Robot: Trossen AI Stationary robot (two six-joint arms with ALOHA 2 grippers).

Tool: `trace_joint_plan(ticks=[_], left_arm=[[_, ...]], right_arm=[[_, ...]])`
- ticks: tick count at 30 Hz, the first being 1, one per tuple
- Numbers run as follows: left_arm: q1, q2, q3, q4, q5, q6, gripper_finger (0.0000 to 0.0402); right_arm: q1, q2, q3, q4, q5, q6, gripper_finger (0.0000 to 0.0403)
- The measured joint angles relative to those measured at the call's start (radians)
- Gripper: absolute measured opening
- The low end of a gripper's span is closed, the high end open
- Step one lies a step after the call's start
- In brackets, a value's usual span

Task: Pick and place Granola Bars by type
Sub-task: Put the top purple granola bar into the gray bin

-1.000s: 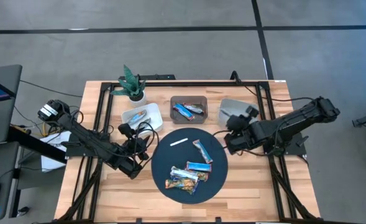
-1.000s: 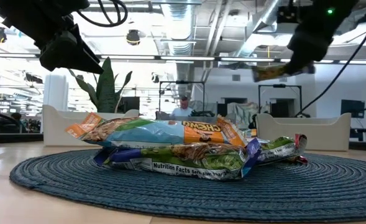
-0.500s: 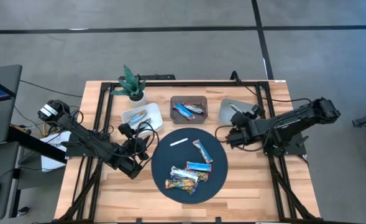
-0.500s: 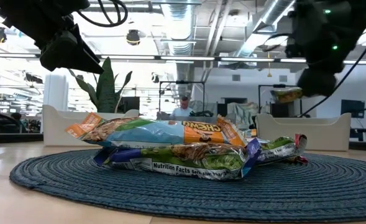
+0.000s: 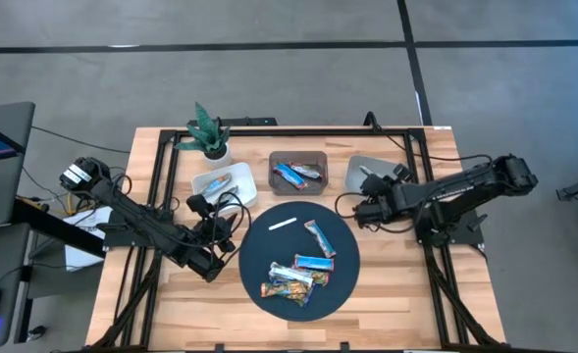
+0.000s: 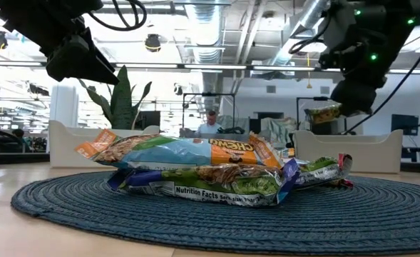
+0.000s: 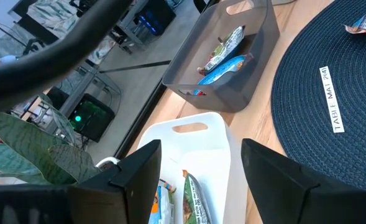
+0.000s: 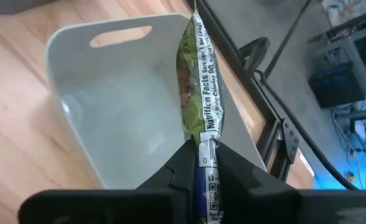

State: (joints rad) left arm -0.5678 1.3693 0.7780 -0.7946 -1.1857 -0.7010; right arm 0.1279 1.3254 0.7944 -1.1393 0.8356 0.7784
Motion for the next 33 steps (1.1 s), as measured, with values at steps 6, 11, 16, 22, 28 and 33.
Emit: trace_joint_plan(ticks=[6, 11, 16, 22, 28, 33], left_arm=[[0.0, 0.0, 0.0, 0.0, 0.0, 0.0, 0.0217], [0.0, 0.0, 0.0, 0.0, 0.0, 0.0, 0.0217], [0.0, 0.0, 0.0, 0.0, 0.0, 0.0, 0.0217], [0.0, 0.0, 0.0, 0.0, 0.0, 0.0, 0.0217], [0.0, 0.0, 0.0, 0.0, 0.0, 0.0, 0.0217], [0.0, 0.0, 0.0, 0.0, 0.0, 0.0, 0.0217]], right_arm=[[-0.059, 0.003, 0.0, 0.0, -0.008, 0.019, 0.0039], [-0.115, 0.003, 0.0, 0.0, -0.044, 0.035, 0.0039], [-0.151, 0.003, 0.0, 0.0, -0.064, 0.034, 0.004], [-0.153, 0.003, 0.0, 0.004, -0.075, 0.001, 0.0057], [-0.146, 0.003, 0.0, 0.004, -0.077, 0.0, 0.01], [-0.145, 0.003, 0.0, 0.013, -0.071, 0.0, 0.0144]])
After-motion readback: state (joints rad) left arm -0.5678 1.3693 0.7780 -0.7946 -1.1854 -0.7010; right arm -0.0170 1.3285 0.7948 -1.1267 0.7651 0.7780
